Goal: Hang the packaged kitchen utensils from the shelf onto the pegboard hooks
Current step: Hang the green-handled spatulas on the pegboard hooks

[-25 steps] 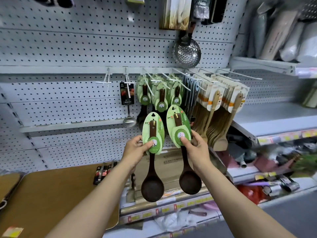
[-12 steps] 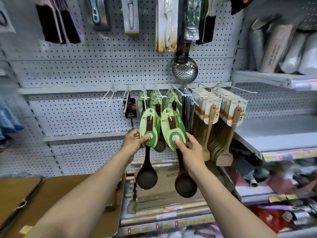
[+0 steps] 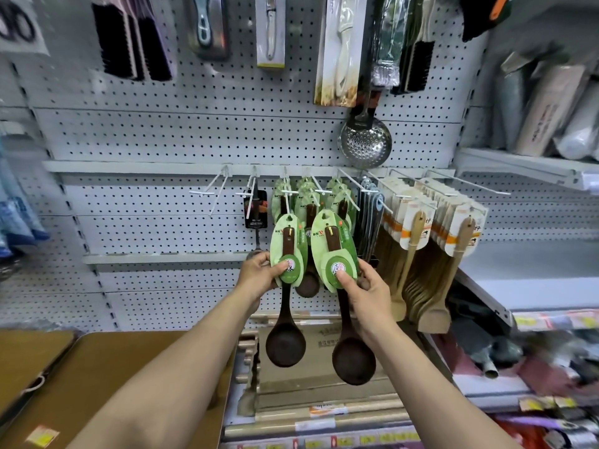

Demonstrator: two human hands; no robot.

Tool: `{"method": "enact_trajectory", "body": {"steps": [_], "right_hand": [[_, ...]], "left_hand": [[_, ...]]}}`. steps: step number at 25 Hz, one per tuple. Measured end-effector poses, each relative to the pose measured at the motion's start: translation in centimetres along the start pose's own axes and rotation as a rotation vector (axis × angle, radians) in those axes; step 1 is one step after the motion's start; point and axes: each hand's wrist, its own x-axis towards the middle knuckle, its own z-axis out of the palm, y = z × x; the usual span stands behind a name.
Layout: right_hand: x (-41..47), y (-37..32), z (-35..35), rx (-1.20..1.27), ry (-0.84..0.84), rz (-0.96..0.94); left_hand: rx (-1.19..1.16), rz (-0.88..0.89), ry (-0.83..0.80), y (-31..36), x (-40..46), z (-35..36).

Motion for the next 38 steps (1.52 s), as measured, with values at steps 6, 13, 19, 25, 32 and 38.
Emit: {"method": "enact_trajectory", "body": {"steps": [6, 13, 19, 25, 32, 38], "right_hand": [[1.3, 0.1, 1.6, 0.018, -0.01, -0.024], [3.9, 0.8, 2.9, 0.03, -0.02, -0.004], [6.0, 1.2, 3.4, 0.015, 0.001, 0.027], [7.0, 1.6, 3.7, 0.022, -0.005, 0.047], [6.7, 2.0, 3.7, 0.049, -0.008, 0.048], [5.1, 2.4, 3.6, 0.078, -0.018, 0.057]], "left_hand": [[0.006, 0.012, -0.002, -0.4, 3.0, -0.7], [0.007, 0.02, -0.013, 0.2, 8.0, -0.8], [0.042, 0.065, -0.001, 0.7, 12.4, -1.3], [0.059, 0.073, -0.015, 0.6, 15.6, -1.5], [0.023, -0.019, -0.07, -0.1, 16.2, -0.7], [0.185, -0.015, 0.101, 2.0, 13.2, -1.5]]}}
